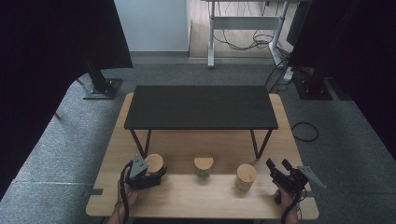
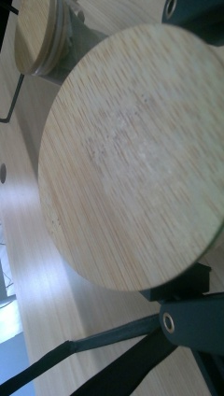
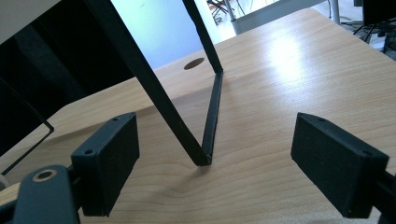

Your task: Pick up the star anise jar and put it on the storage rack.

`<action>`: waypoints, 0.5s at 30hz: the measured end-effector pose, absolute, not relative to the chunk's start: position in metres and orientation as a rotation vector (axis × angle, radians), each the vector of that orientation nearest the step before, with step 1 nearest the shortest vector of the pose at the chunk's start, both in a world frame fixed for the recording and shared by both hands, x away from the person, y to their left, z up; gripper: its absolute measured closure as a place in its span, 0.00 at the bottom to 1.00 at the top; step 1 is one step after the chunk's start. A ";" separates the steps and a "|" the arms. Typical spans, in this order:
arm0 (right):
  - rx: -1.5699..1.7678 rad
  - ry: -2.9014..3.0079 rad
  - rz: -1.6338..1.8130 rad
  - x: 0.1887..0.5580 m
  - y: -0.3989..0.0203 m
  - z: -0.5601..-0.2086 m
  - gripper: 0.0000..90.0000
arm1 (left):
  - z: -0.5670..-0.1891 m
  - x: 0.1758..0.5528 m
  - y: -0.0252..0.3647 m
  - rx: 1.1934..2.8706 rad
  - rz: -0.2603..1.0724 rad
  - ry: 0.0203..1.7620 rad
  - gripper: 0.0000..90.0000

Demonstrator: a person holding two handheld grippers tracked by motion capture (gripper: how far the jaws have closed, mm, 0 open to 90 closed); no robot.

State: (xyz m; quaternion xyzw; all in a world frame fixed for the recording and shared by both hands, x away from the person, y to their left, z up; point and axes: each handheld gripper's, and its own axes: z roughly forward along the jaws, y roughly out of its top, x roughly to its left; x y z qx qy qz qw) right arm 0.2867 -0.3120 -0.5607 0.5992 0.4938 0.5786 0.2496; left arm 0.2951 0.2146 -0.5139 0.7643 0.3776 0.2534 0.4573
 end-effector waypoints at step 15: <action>1.646 1.330 1.578 0.287 -0.313 -0.561 0.17 | -0.486 0.279 0.215 1.871 0.642 0.882 0.28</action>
